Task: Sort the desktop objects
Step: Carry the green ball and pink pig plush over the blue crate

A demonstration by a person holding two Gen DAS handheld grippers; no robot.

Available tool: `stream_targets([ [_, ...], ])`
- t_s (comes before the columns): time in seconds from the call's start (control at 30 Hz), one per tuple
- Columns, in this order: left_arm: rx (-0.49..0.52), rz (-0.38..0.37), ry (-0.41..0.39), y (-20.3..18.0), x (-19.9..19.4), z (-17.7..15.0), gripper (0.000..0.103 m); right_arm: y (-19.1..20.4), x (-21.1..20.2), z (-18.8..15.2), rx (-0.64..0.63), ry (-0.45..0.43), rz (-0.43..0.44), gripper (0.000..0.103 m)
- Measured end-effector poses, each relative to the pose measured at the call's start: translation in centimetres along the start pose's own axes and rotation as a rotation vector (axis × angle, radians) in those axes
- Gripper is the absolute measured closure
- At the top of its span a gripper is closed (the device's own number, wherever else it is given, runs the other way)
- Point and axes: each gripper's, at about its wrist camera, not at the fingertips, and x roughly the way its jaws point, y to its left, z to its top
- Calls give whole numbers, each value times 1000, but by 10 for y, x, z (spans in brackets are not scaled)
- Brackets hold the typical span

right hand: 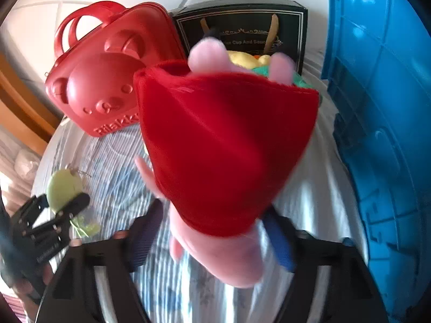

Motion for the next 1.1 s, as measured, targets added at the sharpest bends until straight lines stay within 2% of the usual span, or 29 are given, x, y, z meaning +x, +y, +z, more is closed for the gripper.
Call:
stream_targets([
  [0.07,5,1,1,-2,3,3,40,1,9,6,-6,-5,-18,20],
  [0.1,6,2,0,-5,5,3,40,2,13,9,-8,-6,-28,26],
  [0.2,15,8,-5,-10,6,7,40,6,18,11,-26,-23,-67,33],
  [0.3,25,8,-20,-15,2,9,40,5,7,9,-34,-61,-67,38],
  [0.43,51,7,-55,-26,-17,11,40,6,-14,3,-31,-121,-41,39],
  [0.8,90,-14,-216,-58,-109,13,40,10,-120,-22,-34,-313,-17,39],
  [1.1,164,-73,-346,-107,-185,1,40,-6,-227,-60,-11,-483,-59,39],
])
